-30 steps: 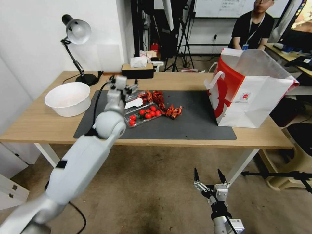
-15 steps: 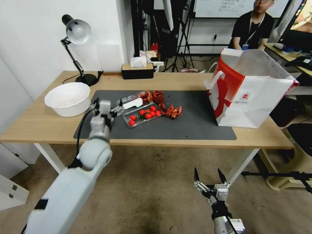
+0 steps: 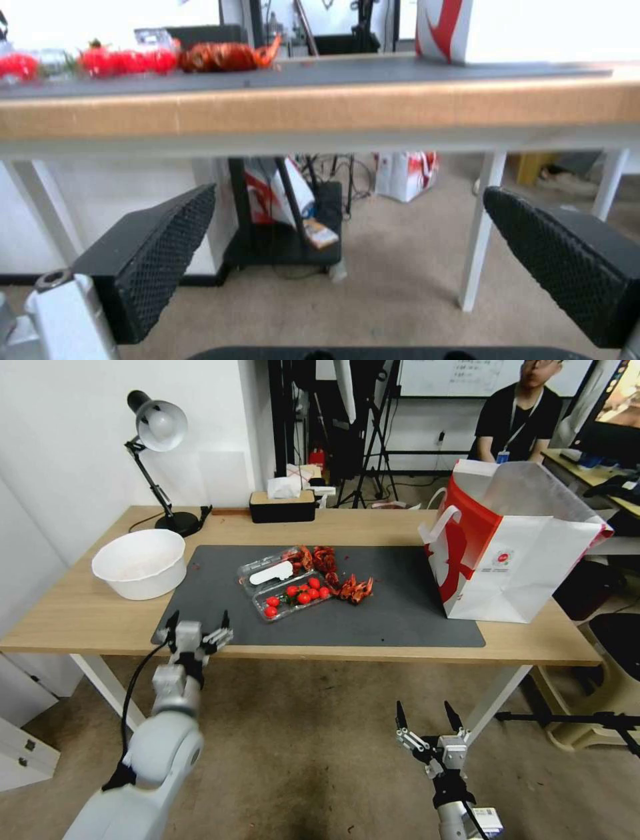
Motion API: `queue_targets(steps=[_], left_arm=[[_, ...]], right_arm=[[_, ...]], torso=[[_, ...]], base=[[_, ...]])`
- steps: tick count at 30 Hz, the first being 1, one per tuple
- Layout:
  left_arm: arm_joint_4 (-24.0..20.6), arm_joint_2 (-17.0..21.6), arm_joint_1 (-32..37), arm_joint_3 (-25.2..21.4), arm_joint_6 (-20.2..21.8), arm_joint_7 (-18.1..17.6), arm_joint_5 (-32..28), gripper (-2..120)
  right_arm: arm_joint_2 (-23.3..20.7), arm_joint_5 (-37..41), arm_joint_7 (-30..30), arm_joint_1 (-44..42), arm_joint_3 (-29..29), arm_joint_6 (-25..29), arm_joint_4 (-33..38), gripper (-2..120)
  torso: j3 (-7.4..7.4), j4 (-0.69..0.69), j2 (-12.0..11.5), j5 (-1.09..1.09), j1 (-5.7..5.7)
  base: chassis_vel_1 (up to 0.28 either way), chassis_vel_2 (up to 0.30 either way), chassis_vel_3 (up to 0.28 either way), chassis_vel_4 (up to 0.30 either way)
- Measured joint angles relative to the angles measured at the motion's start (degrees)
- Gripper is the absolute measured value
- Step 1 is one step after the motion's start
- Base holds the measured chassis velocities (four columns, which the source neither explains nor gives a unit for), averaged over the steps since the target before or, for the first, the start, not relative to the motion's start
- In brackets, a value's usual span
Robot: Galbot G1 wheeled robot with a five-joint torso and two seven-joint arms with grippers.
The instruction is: Pick up the trash from the table and place it into the takeout bag.
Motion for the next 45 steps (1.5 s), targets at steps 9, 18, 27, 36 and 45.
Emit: queue_targets(steps=[9, 18, 27, 36, 45], left_arm=[[-2.3, -2.8, 7.5, -2.8, -5.2, 1.5, 1.1, 100], [-3.5, -3.5, 11.4, -3.0, -9.3, 3.5, 2.0, 100], [-2.6, -4.0, 11.6, -2.6, -10.6, 5.1, 0.8, 100], [-1.6, -4.1, 11.5, -2.1, -10.7, 5.5, 1.9, 100], [-1.5, -4.1, 11.4, -2.0, -10.7, 5.4, 1.9, 100]], right_arm=[[0.0, -0.7, -0.3, 0.0, 0.9, 0.1, 4.4, 100], [-0.6, -0.8, 0.1, 0.9, 1.7, -1.8, 8.8, 100], [-1.4, 1.1, 0.4, 2.1, 1.8, -4.8, 9.5, 100], [-1.6, 2.1, 0.4, 2.3, 1.7, -5.8, 8.8, 100], [-1.6, 2.1, 0.5, 2.3, 1.7, -5.8, 8.8, 100]], torso=[[0.0, 0.0, 0.0, 0.01, 0.0], [0.0, 0.0, 0.0, 0.0, -0.01], [0.0, 0.0, 0.0, 0.01, 0.0], [0.0, 0.0, 0.0, 0.01, 0.0], [0.0, 0.0, 0.0, 0.01, 0.0]], base=[[0.0, 0.0, 0.0, 0.0], [0.0, 0.0, 0.0, 0.0], [0.0, 0.0, 0.0, 0.0], [0.0, 0.0, 0.0, 0.0], [0.0, 0.0, 0.0, 0.0]])
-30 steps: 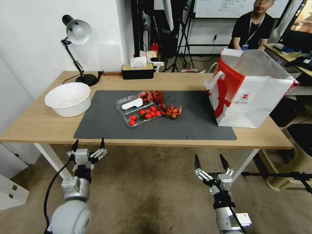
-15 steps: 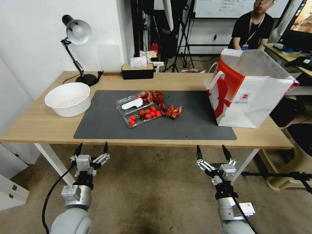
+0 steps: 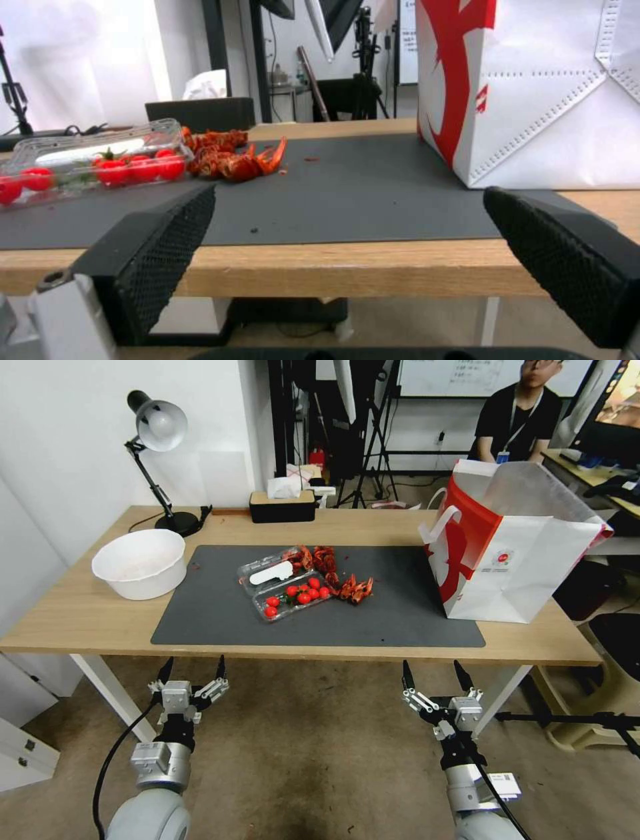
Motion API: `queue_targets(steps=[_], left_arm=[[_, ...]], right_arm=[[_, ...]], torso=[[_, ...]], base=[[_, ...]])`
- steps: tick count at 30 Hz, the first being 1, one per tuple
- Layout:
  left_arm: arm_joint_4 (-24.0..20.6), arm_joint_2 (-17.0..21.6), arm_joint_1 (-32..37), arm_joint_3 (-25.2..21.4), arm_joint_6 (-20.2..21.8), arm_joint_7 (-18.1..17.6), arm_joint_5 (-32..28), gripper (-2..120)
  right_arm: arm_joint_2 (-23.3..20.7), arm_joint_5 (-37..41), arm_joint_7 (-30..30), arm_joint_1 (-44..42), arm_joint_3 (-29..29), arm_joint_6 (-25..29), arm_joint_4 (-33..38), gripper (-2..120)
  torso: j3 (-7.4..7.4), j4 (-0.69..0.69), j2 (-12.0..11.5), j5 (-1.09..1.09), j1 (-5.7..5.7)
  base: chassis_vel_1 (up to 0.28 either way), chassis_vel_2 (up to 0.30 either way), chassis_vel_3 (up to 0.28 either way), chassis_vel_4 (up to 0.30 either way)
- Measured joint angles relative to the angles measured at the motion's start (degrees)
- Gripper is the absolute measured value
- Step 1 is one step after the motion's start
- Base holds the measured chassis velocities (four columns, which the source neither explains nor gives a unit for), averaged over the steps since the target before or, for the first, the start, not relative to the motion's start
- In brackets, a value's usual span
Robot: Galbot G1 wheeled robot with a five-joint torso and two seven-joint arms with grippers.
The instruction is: Pick up the trash from the table and place it into the takeout bag.
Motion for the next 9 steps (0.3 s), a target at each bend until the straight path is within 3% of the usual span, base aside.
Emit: queue_targets(steps=[9], left_arm=[[0.0, 0.0, 0.0, 0.0, 0.0, 0.0, 0.0, 100]], right_arm=[[0.0, 0.0, 0.0, 0.0, 0.0, 0.0, 0.0, 100]], torso=[[0.0, 0.0, 0.0, 0.0, 0.0]], base=[[0.0, 0.0, 0.0, 0.0]])
